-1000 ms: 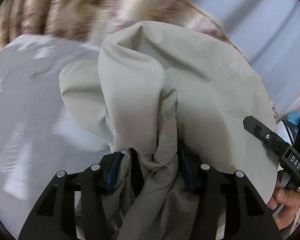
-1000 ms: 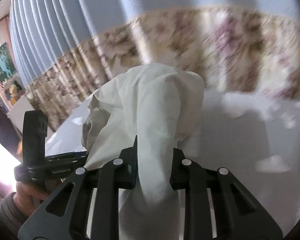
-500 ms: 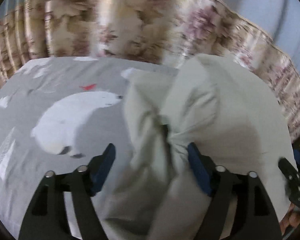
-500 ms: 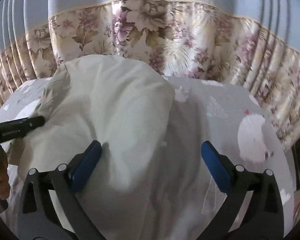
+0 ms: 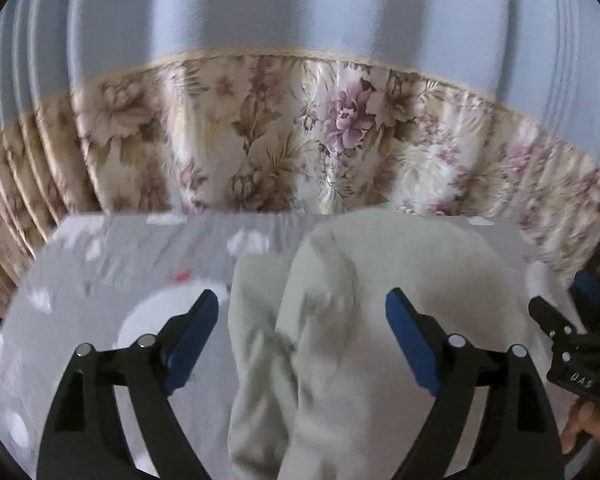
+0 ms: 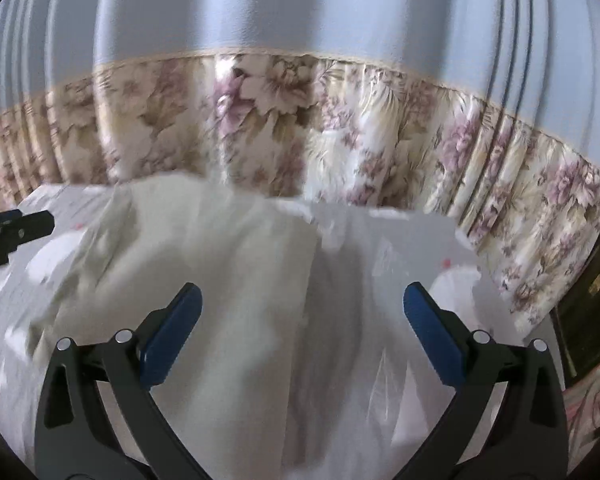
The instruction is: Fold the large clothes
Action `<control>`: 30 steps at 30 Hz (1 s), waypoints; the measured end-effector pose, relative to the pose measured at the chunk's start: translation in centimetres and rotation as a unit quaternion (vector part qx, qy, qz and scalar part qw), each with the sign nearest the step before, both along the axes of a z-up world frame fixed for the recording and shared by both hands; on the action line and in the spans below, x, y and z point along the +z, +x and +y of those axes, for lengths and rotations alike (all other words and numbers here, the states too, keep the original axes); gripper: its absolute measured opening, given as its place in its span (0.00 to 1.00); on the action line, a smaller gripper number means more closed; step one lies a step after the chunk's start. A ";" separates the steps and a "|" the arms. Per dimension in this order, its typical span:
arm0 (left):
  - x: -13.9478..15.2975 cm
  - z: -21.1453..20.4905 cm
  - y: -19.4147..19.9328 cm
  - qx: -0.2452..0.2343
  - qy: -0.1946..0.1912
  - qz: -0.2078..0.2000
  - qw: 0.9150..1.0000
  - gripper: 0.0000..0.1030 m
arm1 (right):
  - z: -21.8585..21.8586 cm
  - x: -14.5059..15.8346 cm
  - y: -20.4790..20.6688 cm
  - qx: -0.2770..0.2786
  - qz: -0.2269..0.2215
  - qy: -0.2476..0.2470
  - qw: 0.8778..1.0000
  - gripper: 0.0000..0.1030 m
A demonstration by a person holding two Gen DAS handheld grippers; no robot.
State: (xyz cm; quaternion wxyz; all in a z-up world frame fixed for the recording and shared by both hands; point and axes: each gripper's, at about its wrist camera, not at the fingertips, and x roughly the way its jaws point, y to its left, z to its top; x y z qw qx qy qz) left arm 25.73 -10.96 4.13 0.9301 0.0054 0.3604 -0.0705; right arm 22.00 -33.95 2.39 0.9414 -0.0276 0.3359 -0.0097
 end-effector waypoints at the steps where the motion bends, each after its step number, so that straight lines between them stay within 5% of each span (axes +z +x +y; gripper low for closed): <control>1: -0.5 -0.6 1.8 0.005 0.009 0.016 1.000 0.83 | -0.1 -0.2 2.1 -0.006 0.014 0.010 1.000 0.97; 9: -8.8 0.0 8.7 0.027 0.036 0.119 0.992 0.89 | -1.1 -5.8 10.5 -0.019 0.114 0.003 0.993 0.97; 12: -10.6 0.7 8.9 0.038 0.028 0.112 0.993 0.99 | -1.2 -7.0 11.0 -0.022 0.123 0.007 0.992 0.97; 18: -9.9 1.7 7.3 0.016 -0.020 0.102 0.994 0.94 | -1.1 -6.0 9.0 -0.011 0.092 0.012 0.996 0.97; 25: -3.6 5.1 -5.4 -0.048 -0.066 0.057 0.995 0.96 | 1.6 -1.1 -3.3 0.003 0.049 0.028 0.998 0.97; 30: -0.9 7.8 -16.0 -0.026 -0.064 -0.017 0.997 0.98 | 6.6 1.8 -12.8 0.001 0.037 0.034 0.999 0.97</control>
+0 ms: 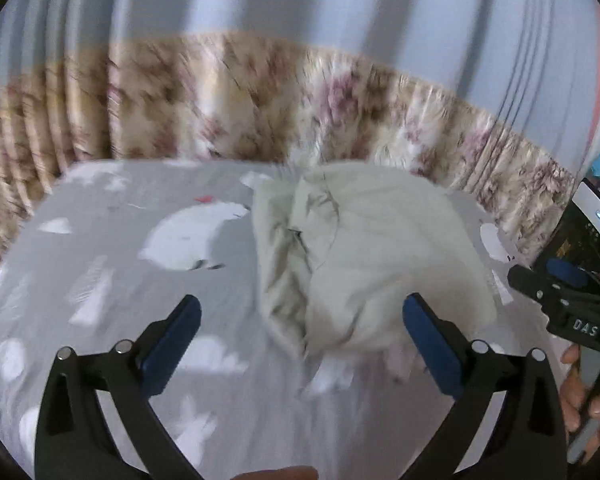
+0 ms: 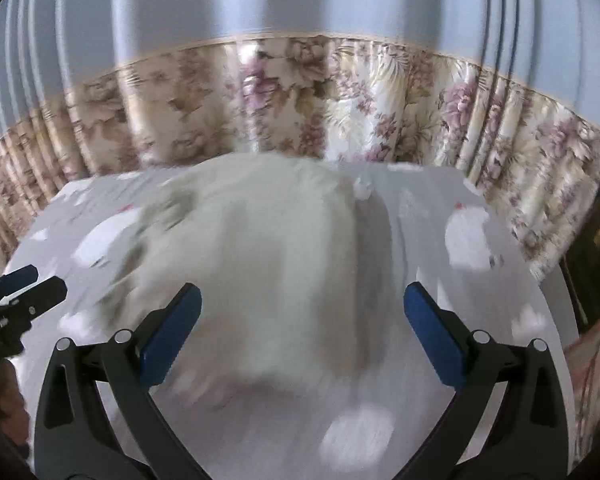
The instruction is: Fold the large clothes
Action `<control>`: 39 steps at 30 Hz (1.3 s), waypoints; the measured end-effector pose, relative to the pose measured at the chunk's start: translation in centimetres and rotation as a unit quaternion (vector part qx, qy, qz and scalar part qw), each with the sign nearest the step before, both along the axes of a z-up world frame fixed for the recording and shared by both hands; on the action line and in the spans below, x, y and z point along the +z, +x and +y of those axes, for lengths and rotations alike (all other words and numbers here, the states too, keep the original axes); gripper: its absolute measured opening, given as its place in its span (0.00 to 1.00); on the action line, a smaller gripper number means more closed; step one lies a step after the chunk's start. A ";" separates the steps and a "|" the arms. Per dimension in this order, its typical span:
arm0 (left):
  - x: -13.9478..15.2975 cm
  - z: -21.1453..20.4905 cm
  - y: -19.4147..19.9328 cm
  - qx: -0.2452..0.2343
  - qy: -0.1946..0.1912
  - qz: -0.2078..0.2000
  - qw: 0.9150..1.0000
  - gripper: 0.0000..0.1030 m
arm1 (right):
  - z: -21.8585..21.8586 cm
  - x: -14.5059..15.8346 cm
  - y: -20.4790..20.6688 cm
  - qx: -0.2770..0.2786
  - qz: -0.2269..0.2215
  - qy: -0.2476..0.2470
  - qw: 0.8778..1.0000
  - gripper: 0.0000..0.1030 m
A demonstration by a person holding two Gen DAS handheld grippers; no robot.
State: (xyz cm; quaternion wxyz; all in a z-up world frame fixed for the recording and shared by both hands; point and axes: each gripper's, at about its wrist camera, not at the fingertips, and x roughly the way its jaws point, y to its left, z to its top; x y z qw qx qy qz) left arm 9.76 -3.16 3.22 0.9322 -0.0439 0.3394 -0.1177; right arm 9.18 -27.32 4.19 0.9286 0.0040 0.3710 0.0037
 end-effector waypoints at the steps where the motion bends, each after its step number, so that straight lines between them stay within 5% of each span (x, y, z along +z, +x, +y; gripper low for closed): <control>1: -0.1 0.8 -2.2 0.030 0.011 -0.021 0.999 0.98 | 1.0 0.3 -2.0 0.008 -0.014 0.000 1.000 0.97; 8: -1.3 3.3 -9.7 0.088 0.065 -0.057 0.992 0.98 | 4.3 -1.4 -10.6 0.024 -0.034 0.001 0.999 0.97; 15: -1.4 3.1 -12.8 0.069 0.058 -0.055 0.994 0.98 | 4.4 -0.6 -13.7 0.008 -0.049 0.005 0.999 0.97; 39: -0.9 3.3 -13.4 0.078 0.060 -0.063 0.993 0.98 | 3.7 -0.5 -14.6 -0.003 -0.058 0.009 0.998 0.97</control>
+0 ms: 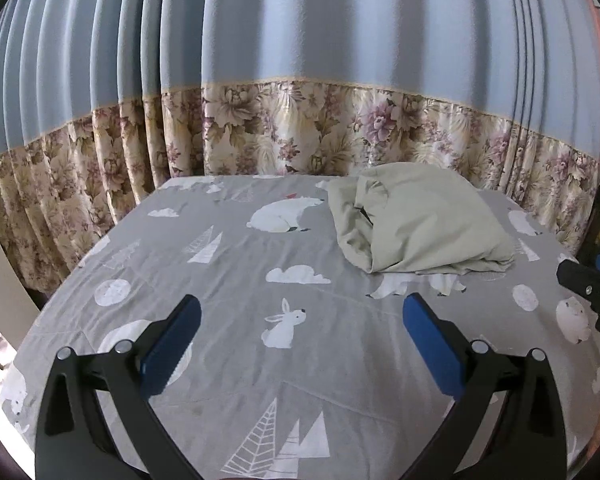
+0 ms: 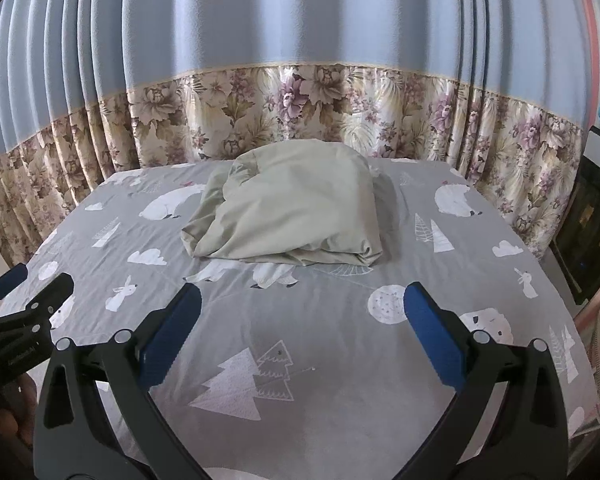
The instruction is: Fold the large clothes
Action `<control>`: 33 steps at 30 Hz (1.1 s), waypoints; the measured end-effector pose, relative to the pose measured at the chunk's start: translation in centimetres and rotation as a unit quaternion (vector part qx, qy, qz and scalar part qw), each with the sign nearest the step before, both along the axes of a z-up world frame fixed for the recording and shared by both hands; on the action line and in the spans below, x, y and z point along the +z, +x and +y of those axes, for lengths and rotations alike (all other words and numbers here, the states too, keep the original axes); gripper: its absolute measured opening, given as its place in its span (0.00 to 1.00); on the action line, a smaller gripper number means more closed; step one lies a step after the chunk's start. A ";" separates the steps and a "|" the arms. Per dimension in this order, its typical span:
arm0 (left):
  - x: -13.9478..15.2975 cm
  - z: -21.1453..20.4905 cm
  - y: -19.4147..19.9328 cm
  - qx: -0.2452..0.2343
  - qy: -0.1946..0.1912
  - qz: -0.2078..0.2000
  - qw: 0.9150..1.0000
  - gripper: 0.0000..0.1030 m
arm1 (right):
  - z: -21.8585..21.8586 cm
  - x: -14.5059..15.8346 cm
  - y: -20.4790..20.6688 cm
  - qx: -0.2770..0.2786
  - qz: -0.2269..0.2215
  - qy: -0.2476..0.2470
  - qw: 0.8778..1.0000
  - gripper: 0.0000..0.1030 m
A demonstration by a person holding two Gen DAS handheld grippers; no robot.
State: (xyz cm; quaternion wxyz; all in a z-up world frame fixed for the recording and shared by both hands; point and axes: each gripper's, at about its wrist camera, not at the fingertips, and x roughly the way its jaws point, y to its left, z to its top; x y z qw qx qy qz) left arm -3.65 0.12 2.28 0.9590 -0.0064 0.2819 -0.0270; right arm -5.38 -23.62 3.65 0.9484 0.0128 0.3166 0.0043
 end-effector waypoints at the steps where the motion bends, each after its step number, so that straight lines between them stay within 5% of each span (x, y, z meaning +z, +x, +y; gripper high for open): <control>1: 0.0 0.1 0.1 0.000 -0.004 0.002 1.000 0.98 | 0.0 -0.2 0.1 0.001 0.003 0.001 1.000 0.97; 14: 0.1 0.1 0.7 0.012 -0.001 0.004 1.000 0.98 | -1.0 -1.6 1.4 0.014 0.013 0.017 1.000 0.97; 24: -0.5 -0.3 1.4 0.020 0.016 0.001 1.000 0.98 | -0.6 -1.9 0.5 0.039 -0.040 -0.012 0.998 0.97; 33: -2.9 -1.2 2.1 0.024 0.029 -0.011 0.999 0.98 | -2.4 -5.1 1.1 0.036 -0.055 0.028 0.997 0.97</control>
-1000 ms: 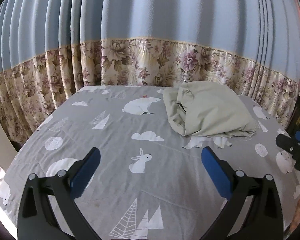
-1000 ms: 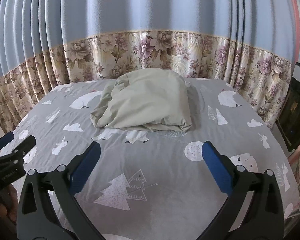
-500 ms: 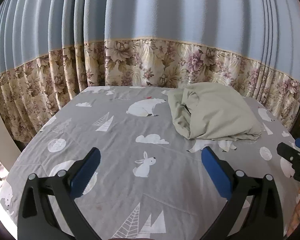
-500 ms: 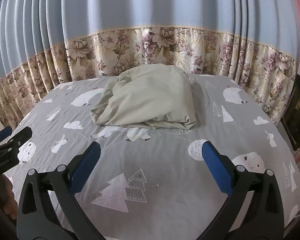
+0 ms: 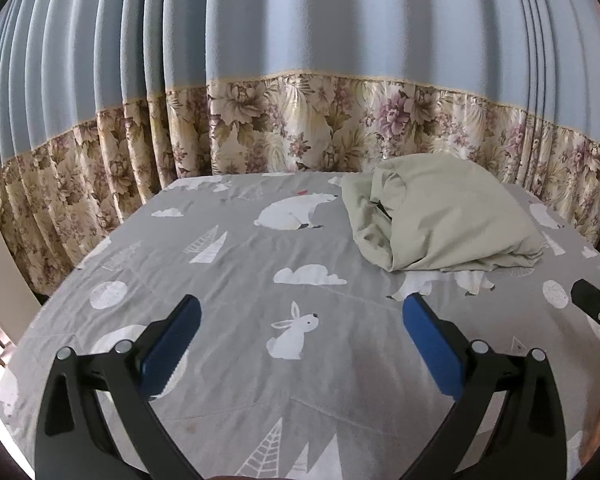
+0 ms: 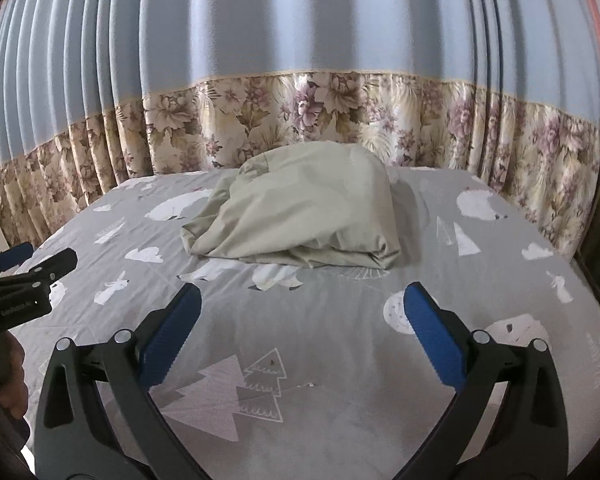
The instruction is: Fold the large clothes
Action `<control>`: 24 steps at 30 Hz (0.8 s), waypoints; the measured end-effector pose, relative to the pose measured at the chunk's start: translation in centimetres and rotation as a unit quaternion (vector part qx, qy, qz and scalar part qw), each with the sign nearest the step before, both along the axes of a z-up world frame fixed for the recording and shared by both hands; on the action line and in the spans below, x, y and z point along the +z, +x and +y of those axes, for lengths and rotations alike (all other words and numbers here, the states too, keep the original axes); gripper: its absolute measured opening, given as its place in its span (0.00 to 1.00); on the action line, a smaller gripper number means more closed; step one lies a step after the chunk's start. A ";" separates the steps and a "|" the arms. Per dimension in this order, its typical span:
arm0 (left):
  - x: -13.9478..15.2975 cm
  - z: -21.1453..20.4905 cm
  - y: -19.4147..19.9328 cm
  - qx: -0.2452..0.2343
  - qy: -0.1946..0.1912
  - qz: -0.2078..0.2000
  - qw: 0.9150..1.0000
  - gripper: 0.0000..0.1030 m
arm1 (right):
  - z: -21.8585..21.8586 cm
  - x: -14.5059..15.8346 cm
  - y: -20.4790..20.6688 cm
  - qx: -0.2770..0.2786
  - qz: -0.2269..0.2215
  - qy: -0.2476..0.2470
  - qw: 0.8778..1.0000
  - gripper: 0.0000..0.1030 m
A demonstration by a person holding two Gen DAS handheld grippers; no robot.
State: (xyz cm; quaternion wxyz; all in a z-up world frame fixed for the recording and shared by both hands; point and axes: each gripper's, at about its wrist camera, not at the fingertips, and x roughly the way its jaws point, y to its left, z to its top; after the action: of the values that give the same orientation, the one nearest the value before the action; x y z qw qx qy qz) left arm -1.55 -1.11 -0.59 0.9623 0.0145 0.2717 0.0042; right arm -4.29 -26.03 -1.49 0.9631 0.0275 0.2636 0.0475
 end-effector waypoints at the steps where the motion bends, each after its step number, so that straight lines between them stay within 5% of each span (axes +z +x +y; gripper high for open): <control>1: -0.3 0.0 0.2 0.001 -0.001 0.005 1.000 0.98 | -0.1 0.0 0.0 0.001 -0.001 0.000 1.000 0.97; 24: -2.0 -0.8 -0.2 0.008 0.006 -0.039 0.999 0.98 | 0.4 -0.3 0.4 -0.007 -0.014 -0.018 1.000 0.97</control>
State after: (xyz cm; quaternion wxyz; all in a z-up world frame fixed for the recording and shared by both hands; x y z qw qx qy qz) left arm -1.79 -1.90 -2.58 0.9719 0.0175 0.2343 0.0143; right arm -3.91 -25.66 -1.74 0.9674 0.0111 0.2505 0.0365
